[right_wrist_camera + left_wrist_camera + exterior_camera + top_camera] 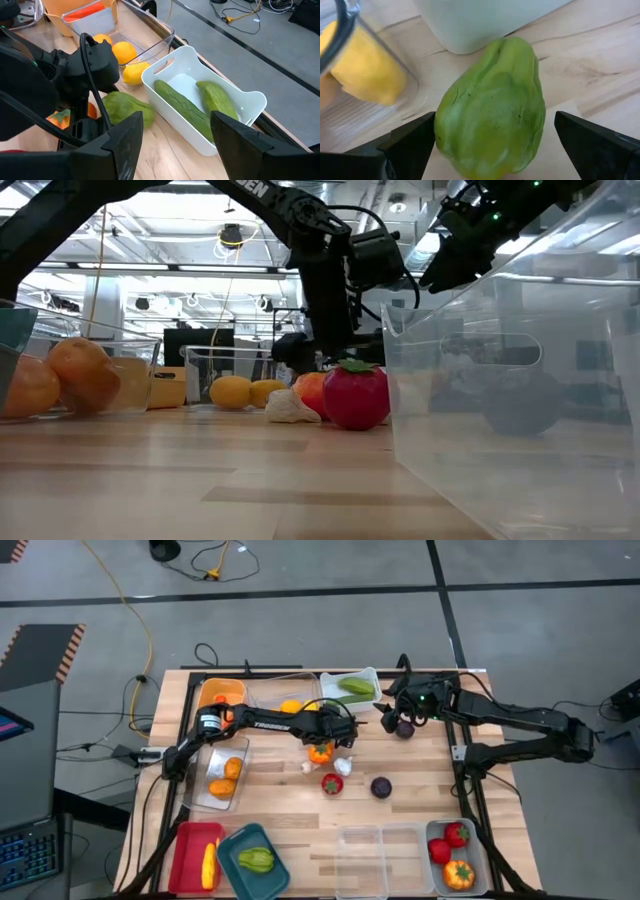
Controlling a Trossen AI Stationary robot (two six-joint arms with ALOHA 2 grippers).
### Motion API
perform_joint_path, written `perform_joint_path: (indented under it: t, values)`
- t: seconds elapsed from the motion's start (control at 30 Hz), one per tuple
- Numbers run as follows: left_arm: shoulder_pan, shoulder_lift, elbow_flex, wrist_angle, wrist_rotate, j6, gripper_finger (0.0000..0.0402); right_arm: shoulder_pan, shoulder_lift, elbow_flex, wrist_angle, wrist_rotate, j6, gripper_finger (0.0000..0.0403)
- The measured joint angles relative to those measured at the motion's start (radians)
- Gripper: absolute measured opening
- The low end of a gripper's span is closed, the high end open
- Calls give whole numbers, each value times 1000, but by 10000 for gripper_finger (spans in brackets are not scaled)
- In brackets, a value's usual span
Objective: Sort produce into baskets
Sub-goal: Put the green chayote into the blue bin
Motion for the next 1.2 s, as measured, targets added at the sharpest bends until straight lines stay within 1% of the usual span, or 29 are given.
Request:
perform_joint_path:
  t: [0.13,0.37,0.47,0.57,0.67,0.8,0.93,1.1,1.2]
  values:
    - [0,0,0,-2,9,1,368,0,0,0,0,0,0,260]
    - [0,0,0,-2,9,5,291,0,0,0,0,0,0,260]
    - [0,0,0,-2,9,19,271,0,0,0,0,0,0,260]
    - [0,0,0,-2,10,19,270,0,0,0,0,0,1,260]
    - [0,0,0,-1,12,27,279,0,0,0,0,0,2,260]
    - [-3,0,25,-5,21,72,282,0,0,0,0,0,2,260]
    - [-15,0,75,-6,46,155,281,0,0,0,0,0,2,260]
    - [-41,-1,163,-82,68,249,281,0,0,0,0,0,2,260]
    - [-59,-1,213,-163,69,295,281,0,-1,0,0,0,1,260]
